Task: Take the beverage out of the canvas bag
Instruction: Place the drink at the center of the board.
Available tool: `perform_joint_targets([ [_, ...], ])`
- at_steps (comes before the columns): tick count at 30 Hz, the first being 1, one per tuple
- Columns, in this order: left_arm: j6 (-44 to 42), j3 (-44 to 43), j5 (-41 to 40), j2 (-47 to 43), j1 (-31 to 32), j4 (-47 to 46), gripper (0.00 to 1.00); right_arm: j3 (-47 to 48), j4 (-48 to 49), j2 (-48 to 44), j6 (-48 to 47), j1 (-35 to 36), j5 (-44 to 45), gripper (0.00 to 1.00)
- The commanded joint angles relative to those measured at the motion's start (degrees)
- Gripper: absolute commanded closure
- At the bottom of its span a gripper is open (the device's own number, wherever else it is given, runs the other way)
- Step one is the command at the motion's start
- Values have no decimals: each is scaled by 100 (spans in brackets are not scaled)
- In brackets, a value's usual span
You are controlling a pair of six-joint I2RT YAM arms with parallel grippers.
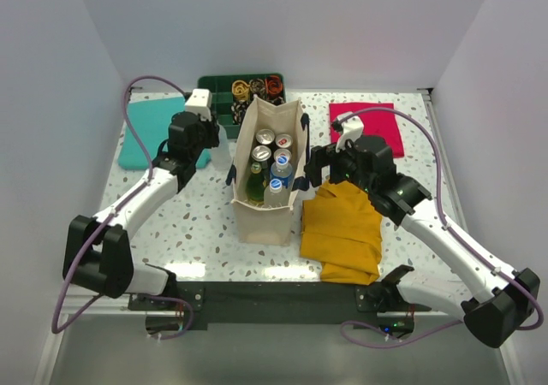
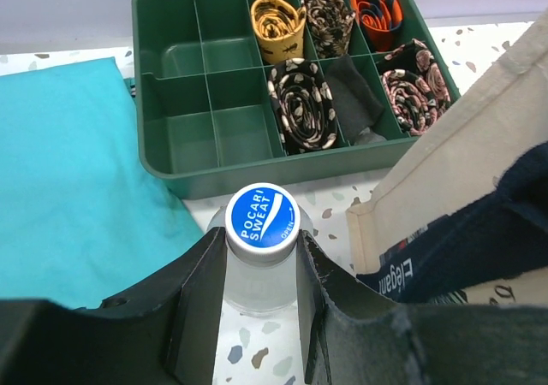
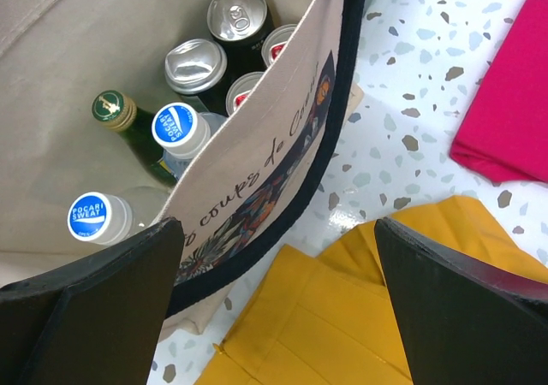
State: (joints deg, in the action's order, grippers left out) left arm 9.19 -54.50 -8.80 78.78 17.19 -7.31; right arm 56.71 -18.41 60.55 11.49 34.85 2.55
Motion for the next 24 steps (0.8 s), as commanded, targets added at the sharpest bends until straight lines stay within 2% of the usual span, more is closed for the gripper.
perform_joint_targets([
  [1, -128, -341, 71, 23, -102, -1528, 100, 121, 154, -70, -50, 13, 185, 2],
  [8, -119, -43, 106, 181, -137, -2160, 100, 121, 189, -9, -32, 13, 123, 2],
  [18, -260, -324, 98, 506, -146, -2239, 100, 112, 171, -35, -32, 13, 158, 2],
  [24, -365, -351, -193, 656, -163, -2205, 100, 112, 154, -18, -59, 13, 159, 2],
])
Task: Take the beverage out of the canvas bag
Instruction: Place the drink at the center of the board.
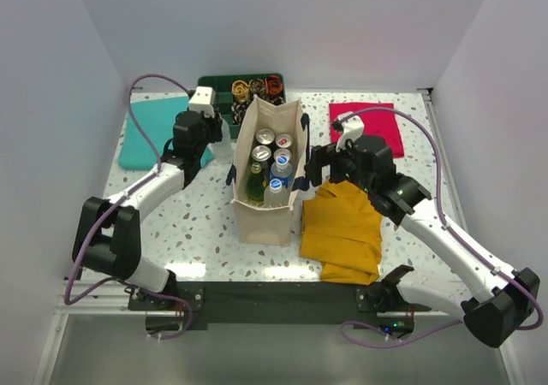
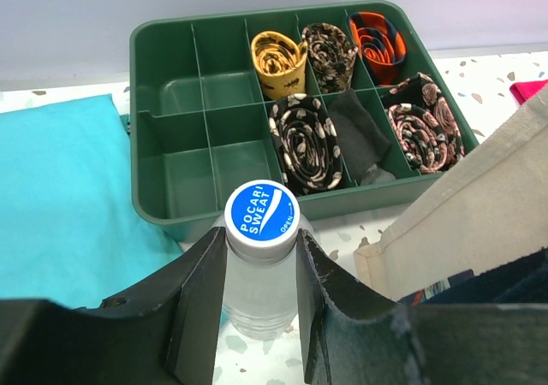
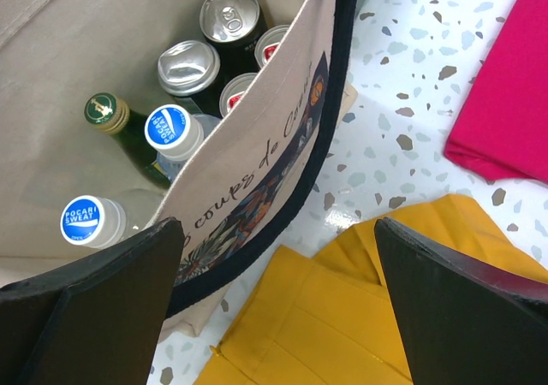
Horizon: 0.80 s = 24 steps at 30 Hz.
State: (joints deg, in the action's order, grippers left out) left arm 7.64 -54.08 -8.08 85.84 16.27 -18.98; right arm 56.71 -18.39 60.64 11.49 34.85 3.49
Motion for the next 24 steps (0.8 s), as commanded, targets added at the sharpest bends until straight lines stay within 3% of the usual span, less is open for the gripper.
perform_joint_targets([
  [1, -219, -375, -273, -41, -72, -1037, 100, 121, 160, -17, -50, 13, 64, 2],
  [8, -132, -366, -195, -41, -72, -941, 99, 130, 178, 0, -41, 13, 47, 2],
  [11, -70, -340, -142, -32, -72, -914, 87, 121, 161, -8, -50, 13, 38, 2],
  [15, 9, -313, -186, -41, -72, -827, 61, 130, 152, -52, -50, 13, 47, 2],
  [24, 141, -348, -177, -243, -72, -554, 32, 121, 196, -88, -15, 4, -146, 2],
])
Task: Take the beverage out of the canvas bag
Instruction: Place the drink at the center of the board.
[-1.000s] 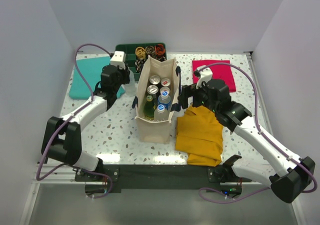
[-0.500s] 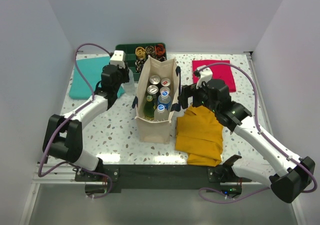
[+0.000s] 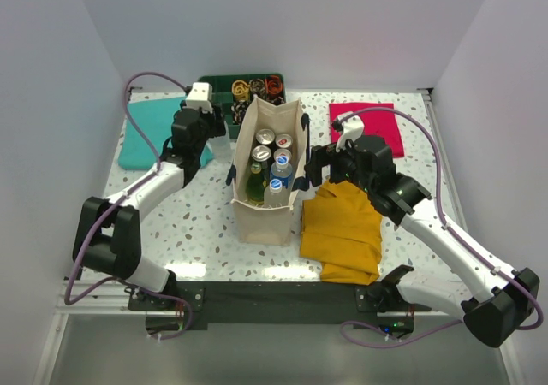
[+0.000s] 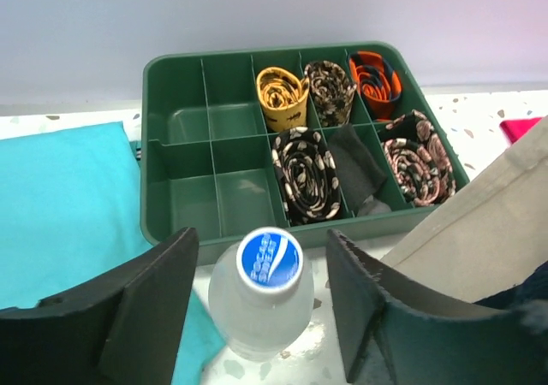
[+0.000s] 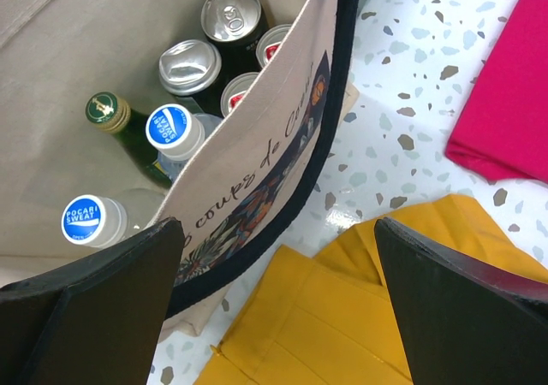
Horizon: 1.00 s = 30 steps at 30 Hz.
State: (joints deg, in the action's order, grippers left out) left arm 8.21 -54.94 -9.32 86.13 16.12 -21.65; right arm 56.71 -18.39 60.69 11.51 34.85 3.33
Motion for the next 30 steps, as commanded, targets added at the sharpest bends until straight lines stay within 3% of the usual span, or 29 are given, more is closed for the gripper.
perform_joint_targets([
  [1, 93, -280, -35, -289, -56, -261, 31, 121, 196, -83, -17, 4, -157, 2],
  [5, 163, -290, 18, -438, -56, -112, 25, 139, 213, -92, 1, 13, -263, 2],
  [13, 348, -289, 448, -974, -56, 284, 23, 147, 249, -39, -8, 4, -307, 12],
  [18, 339, -474, 791, -1370, -56, 854, 22, 60, 397, -232, 97, 13, -272, 10],
  [23, 401, -939, 1669, -1467, -39, 1635, 22, -107, 635, -549, 211, 4, -272, 9],
  [25, 384, -1053, 2028, -1485, -21, 1813, 29, -116, 644, -637, 212, 13, -246, 8],
  [27, 331, -1063, 2110, -1563, 93, 1980, 30, -116, 644, -646, 220, 4, -254, 7],
  [30, 304, -1150, 2092, -1678, 233, 2374, 20, -72, 635, -602, 238, 13, -316, 6],
])
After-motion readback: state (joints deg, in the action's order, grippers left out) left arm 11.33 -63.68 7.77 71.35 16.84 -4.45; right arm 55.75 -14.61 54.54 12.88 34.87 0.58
